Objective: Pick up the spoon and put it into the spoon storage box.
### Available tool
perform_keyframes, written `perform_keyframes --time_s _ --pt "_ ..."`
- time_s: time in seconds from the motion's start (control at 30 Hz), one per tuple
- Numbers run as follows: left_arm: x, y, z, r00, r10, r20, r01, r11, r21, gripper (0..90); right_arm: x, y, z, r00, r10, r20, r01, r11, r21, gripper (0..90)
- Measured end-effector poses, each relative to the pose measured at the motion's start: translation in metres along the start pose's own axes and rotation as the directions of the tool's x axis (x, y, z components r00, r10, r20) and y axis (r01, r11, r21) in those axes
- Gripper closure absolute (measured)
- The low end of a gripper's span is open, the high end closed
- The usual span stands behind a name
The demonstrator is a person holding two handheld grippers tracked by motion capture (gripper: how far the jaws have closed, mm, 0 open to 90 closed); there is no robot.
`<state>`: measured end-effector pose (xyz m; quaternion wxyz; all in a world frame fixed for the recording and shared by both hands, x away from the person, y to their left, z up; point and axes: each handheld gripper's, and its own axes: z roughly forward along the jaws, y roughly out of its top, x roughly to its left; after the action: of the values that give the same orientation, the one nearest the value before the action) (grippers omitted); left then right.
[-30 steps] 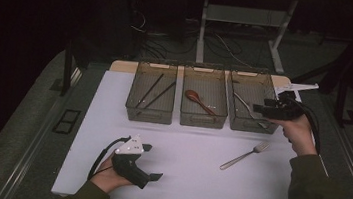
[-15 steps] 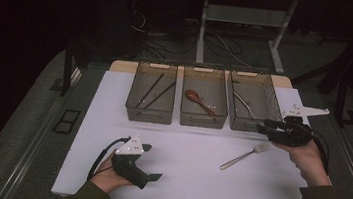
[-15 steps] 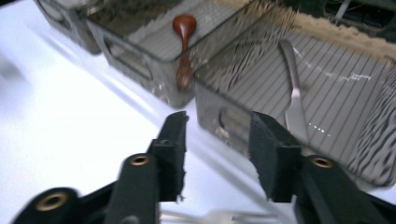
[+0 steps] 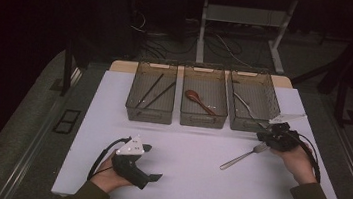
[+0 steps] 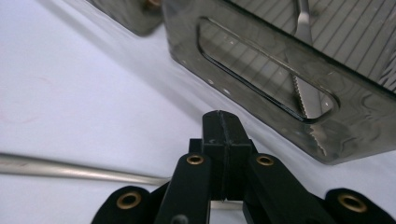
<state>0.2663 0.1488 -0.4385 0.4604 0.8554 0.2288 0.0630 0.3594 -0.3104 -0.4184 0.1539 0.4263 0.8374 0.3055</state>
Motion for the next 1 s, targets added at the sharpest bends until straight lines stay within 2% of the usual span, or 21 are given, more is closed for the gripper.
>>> perform_keyframes --time_s 0.27,0.43,0.57,0.73,1.0 --pt "0.0 0.0 0.0 1.0 0.001 0.001 -0.001 1.0 0.003 0.0 -0.002 0.003 0.016 0.9992 -0.009 0.039 0.007 0.998 0.056 90.0" --pt "0.001 0.0 0.0 1.0 0.001 0.003 -0.002 1.0 0.005 0.0 -0.005 -0.001 0.018 0.9969 -0.011 0.077 0.003 0.995 0.103 90.0" --pt "0.0 0.0 0.0 1.0 0.002 0.003 -0.002 1.0 0.005 0.0 -0.006 -0.003 0.017 0.9969 -0.022 0.075 0.014 0.993 0.114 90.0" --pt "0.0 0.0 0.0 1.0 0.001 0.003 -0.001 1.0 0.003 0.0 -0.005 -0.006 0.015 0.9959 -0.038 0.082 0.025 0.988 0.153 90.0" --pt "0.0 0.0 0.0 1.0 -0.002 0.002 0.002 1.0 -0.001 0.0 -0.009 -0.019 0.001 0.9979 -0.013 0.063 0.002 0.986 0.166 90.0"
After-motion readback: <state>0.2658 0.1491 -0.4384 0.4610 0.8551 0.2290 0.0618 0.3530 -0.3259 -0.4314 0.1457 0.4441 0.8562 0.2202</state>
